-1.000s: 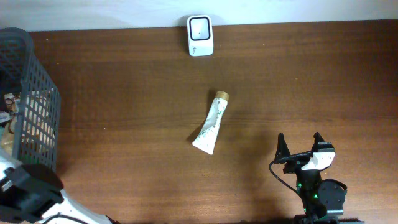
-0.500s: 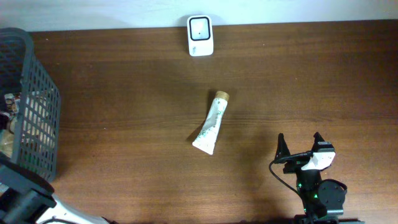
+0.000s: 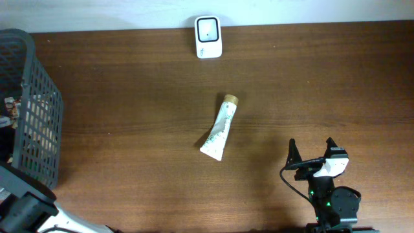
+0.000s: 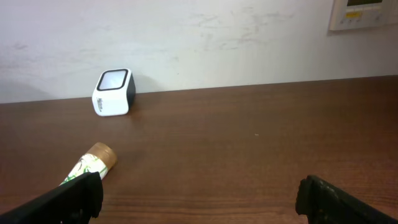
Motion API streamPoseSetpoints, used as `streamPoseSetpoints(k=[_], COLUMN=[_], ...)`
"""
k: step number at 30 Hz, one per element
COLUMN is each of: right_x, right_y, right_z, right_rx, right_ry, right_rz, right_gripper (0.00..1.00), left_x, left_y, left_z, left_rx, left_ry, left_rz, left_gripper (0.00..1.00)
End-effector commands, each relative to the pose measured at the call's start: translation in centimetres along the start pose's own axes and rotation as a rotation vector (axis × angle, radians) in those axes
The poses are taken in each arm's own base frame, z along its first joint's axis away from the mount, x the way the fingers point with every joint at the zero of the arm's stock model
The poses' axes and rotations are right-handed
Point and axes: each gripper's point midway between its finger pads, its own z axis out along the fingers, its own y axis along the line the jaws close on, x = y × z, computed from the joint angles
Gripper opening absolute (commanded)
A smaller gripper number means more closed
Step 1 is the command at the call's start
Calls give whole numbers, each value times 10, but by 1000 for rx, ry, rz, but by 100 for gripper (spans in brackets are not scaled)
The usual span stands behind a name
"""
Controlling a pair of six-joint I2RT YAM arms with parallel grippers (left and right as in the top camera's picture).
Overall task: Scan the item barcode
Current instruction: 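Reach the left gripper into the basket and grasp the rice bag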
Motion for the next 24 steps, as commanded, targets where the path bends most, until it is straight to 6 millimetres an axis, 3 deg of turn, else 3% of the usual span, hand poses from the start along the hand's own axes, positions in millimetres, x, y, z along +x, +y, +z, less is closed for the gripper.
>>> streamPoseSetpoints(k=[1, 4, 9, 15, 18, 24], right_x=[3, 3, 3, 3, 3, 3], right_y=[3, 3, 3, 3, 3, 3], right_z=[0, 0, 0, 0, 0, 0], right_rx=[-13, -13, -13, -13, -13, -13], right_ry=[1, 1, 1, 1, 2, 1], right_rz=[6, 6, 6, 6, 6, 6], right_gripper=[98, 98, 98, 98, 98, 98], left_x=[3, 3, 8, -7, -10, -2], left_y=[-8, -12, -35, -66, -71, -76], left_z=[7, 17, 39, 33, 35, 67], left_rx=[43, 59, 172, 341, 361, 359], left_ry=[6, 2, 39, -14, -24, 27], left_rz=[15, 14, 15, 20, 23, 25], left_gripper=[99, 99, 99, 99, 99, 99])
